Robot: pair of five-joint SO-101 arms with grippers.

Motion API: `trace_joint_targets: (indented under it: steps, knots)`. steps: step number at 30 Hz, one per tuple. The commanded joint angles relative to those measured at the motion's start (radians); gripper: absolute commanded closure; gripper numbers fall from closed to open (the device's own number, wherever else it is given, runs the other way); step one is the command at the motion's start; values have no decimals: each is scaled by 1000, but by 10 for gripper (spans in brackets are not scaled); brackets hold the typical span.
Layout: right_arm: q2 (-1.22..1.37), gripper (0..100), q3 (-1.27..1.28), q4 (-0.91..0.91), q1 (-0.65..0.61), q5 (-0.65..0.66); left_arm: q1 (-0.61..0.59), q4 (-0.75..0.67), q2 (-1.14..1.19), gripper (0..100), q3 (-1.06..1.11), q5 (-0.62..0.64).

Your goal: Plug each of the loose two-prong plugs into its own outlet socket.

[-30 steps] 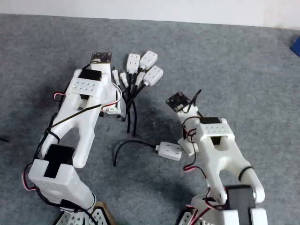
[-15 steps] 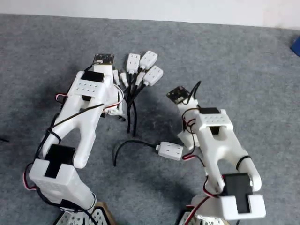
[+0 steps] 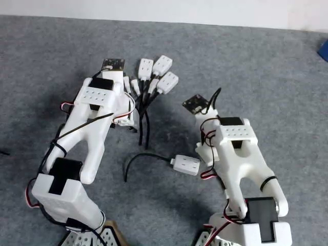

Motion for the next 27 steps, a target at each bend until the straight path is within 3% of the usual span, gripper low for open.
trace_joint_targets:
  steps: [1, 7, 19, 24, 27]
  knots:
    - [-36, 866, 16, -4, 10, -3, 15, -9, -39, 751, -4, 5]
    - [-38, 762, 33, -24, 8, -9, 15, -9, -39, 751, -4, 5]
    - [-38, 763, 128, -119, 4, -11, 15, -9, -41, 751, -4, 5]
    - [-39, 765, 122, -137, 4, -98, 15, -9, -41, 751, -4, 5]
    - [-38, 836, 96, -131, -10, -107, 15, -9, -41, 751, -4, 5]
